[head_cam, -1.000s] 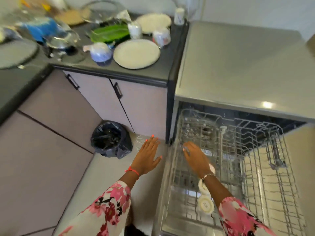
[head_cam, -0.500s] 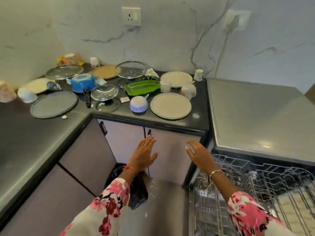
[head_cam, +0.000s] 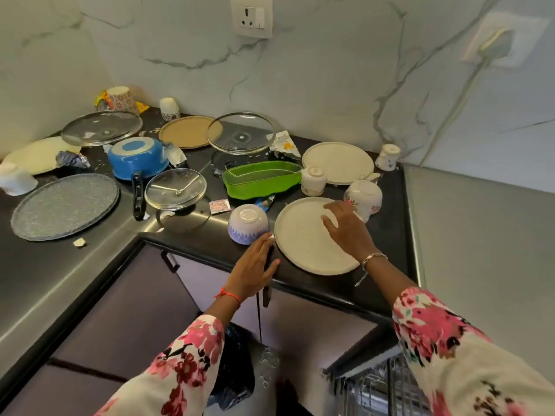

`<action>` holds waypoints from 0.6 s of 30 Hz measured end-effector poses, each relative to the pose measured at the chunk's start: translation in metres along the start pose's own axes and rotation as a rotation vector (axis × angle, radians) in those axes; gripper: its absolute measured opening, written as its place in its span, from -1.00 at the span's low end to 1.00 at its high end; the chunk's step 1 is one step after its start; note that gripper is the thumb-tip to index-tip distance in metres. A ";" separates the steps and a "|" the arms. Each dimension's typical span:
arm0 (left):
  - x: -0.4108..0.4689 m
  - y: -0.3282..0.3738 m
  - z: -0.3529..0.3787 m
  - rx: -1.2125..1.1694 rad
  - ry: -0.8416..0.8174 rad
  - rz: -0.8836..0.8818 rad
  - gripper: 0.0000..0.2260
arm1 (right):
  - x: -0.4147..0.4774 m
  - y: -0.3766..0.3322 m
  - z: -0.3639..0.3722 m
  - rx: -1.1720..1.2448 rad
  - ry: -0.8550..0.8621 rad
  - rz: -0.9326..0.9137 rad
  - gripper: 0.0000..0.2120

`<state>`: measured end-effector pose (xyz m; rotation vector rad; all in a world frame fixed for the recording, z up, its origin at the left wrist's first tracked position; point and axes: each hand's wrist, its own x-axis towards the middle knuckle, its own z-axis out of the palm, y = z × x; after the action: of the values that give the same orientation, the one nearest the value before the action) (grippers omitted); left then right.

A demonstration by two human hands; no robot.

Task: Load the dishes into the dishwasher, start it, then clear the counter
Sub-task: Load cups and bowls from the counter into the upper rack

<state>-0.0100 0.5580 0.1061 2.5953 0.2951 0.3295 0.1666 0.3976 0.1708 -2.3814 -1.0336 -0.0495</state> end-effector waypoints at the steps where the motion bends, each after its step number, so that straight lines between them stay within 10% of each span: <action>1: 0.010 -0.002 0.002 0.024 0.003 0.001 -0.40 | 0.020 0.004 0.001 -0.017 -0.012 -0.017 -0.66; 18: 0.037 -0.019 0.015 0.080 0.059 -0.054 -0.42 | 0.180 0.026 0.025 -0.109 -0.351 0.071 -0.30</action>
<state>0.0266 0.5776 0.0903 2.6539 0.4061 0.3834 0.3071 0.5160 0.1805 -2.5831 -1.1248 0.3582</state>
